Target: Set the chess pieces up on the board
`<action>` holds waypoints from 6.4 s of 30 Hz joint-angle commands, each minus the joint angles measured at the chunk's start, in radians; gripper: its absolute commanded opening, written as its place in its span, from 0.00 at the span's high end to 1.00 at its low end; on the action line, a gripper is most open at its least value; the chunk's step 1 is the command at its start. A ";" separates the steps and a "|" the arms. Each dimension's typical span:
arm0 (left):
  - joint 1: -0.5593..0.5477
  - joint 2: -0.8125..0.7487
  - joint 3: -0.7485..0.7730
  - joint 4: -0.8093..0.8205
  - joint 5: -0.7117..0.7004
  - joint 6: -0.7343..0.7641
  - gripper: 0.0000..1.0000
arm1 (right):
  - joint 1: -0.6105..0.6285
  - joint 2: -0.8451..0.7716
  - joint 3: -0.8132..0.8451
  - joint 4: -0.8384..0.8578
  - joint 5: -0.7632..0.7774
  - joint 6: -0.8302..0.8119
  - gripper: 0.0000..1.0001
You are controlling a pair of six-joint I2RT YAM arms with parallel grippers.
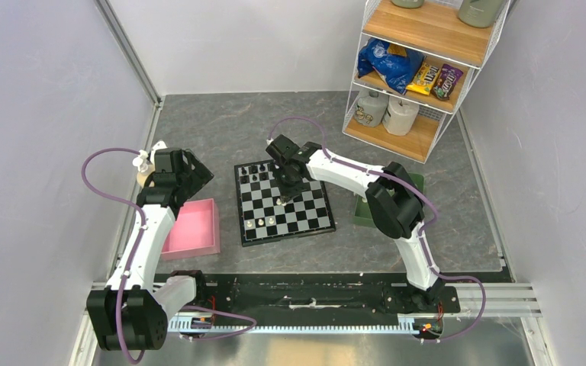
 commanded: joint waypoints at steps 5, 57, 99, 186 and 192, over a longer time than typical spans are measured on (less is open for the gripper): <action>0.005 -0.003 0.003 0.021 -0.006 0.017 0.15 | 0.003 -0.039 -0.023 -0.005 0.009 -0.012 0.86; 0.005 0.002 -0.015 0.037 0.009 0.008 0.15 | 0.109 -0.063 -0.074 -0.045 0.015 0.027 0.81; 0.005 -0.008 -0.010 0.033 0.007 0.011 0.15 | 0.002 0.078 0.216 -0.109 -0.034 -0.025 0.57; 0.005 -0.016 -0.018 0.040 0.023 0.004 0.15 | 0.074 -0.118 -0.129 -0.059 0.102 0.041 0.83; 0.005 -0.019 -0.018 0.040 0.024 0.002 0.15 | 0.074 -0.117 -0.109 -0.051 0.086 0.039 0.73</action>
